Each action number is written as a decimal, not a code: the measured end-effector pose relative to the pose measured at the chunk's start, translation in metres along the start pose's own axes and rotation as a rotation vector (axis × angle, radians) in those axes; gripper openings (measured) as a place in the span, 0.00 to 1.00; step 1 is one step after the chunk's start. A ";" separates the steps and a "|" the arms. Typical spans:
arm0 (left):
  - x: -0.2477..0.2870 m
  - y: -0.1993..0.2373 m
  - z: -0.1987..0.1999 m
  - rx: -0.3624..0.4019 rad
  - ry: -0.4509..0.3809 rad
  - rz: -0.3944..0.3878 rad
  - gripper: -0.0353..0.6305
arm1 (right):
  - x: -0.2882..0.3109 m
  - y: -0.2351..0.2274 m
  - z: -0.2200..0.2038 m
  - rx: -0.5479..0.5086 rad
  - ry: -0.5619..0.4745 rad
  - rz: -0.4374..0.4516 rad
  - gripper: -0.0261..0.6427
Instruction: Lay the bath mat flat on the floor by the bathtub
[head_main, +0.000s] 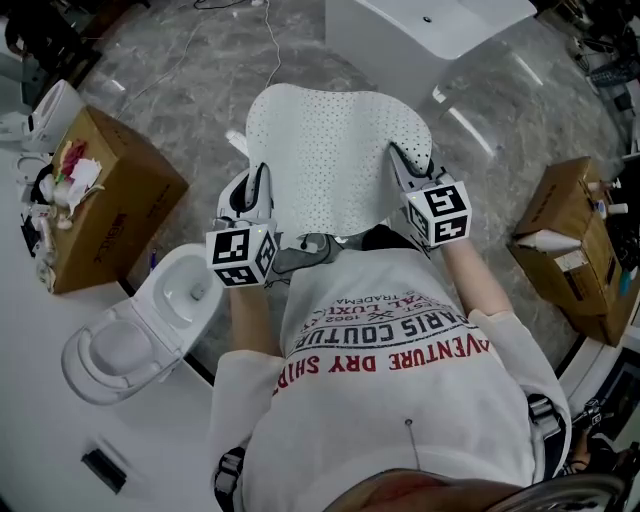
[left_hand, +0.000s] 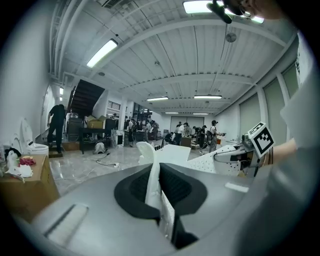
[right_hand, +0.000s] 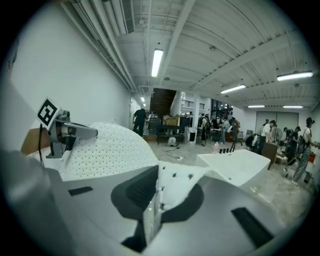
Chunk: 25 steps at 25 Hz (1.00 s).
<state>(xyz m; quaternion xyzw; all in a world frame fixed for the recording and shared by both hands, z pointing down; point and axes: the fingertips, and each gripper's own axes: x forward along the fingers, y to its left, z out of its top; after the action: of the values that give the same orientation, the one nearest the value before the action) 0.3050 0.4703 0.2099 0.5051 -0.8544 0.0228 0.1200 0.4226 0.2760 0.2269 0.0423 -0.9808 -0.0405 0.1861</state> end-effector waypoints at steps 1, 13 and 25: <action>0.001 0.003 -0.001 -0.005 0.000 0.005 0.08 | 0.004 0.001 0.000 0.006 0.004 0.004 0.06; 0.044 0.038 -0.011 -0.076 0.040 0.102 0.08 | 0.079 -0.018 0.004 -0.003 0.048 0.128 0.06; 0.200 0.081 0.039 -0.114 0.059 0.227 0.08 | 0.223 -0.131 0.050 -0.030 0.048 0.274 0.06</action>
<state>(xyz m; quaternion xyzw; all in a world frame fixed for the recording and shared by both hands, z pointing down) 0.1348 0.3321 0.2240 0.3965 -0.9021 0.0024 0.1704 0.2062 0.1276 0.2487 -0.0936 -0.9720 -0.0283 0.2137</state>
